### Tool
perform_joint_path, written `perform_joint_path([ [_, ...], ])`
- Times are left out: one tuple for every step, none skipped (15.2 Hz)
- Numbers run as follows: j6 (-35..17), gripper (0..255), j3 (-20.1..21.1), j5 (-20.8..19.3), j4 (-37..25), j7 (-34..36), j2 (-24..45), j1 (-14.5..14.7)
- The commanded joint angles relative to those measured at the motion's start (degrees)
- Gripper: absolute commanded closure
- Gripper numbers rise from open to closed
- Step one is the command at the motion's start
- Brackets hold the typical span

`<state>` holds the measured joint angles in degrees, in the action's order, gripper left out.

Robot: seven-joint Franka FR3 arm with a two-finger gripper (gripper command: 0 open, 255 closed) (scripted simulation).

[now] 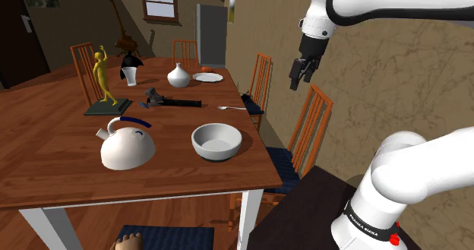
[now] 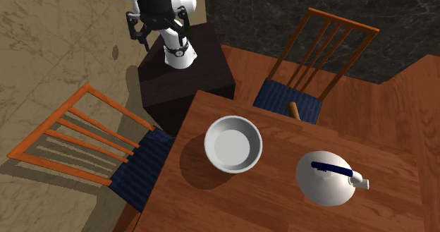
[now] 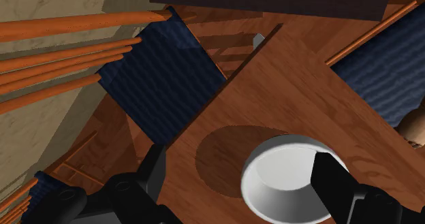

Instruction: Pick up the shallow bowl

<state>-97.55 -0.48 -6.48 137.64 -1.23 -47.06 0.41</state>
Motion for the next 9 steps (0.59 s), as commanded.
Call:
perform_joint_path([
  [0.0, 0, 0.0, 0.0, 0.0, 0.0, 0.0, 0.0],
  [-1.57, 0, 0.67, 0.35, 0.46, 0.84, 1.22, 0.28],
  [-3.14, 0, 1.35, 0.67, 0.84, 1.68, 2.52, 0.55],
  [-4.71, 0, 2.03, 0.97, 1.15, 2.51, 3.89, 0.8],
  [-6.27, 0, 2.69, 1.24, 1.38, 3.34, 5.32, 1.06],
  [-7.83, 0, 3.36, 1.48, 1.53, 4.17, 6.82, 1.3],
  [-9.37, 0, 4.03, 1.69, 1.61, 5.0, 8.39, 1.53],
  [-10.9, 0, 4.72, 1.87, 1.61, 5.82, 10.01, 1.73],
  [-12.4, 0, 5.39, 2.01, 1.54, 6.65, 11.69, 1.92],
])
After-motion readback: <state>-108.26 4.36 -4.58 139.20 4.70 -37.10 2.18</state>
